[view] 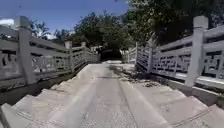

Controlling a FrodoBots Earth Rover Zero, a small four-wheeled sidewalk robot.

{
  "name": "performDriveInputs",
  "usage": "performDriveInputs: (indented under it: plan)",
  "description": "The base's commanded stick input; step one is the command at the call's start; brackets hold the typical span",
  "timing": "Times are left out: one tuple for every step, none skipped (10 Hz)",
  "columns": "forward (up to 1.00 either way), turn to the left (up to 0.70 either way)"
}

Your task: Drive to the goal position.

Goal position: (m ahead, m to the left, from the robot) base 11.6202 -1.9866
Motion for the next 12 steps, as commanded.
performDriveInputs:
  plan:
    - [0.45, 0.0]
    - [0.45, 0.0]
    - [0.45, 0.0]
    - [0.45, 0.0]
    - [0.45, 0.0]
    - [0.45, 0.11]
    - [0.45, 0.22]
    - [0.45, 0.21]
    - [0.45, 0.07]
    - [0.45, 0.0]
    - [0.45, 0.0]
    - [0.45, 0.0]
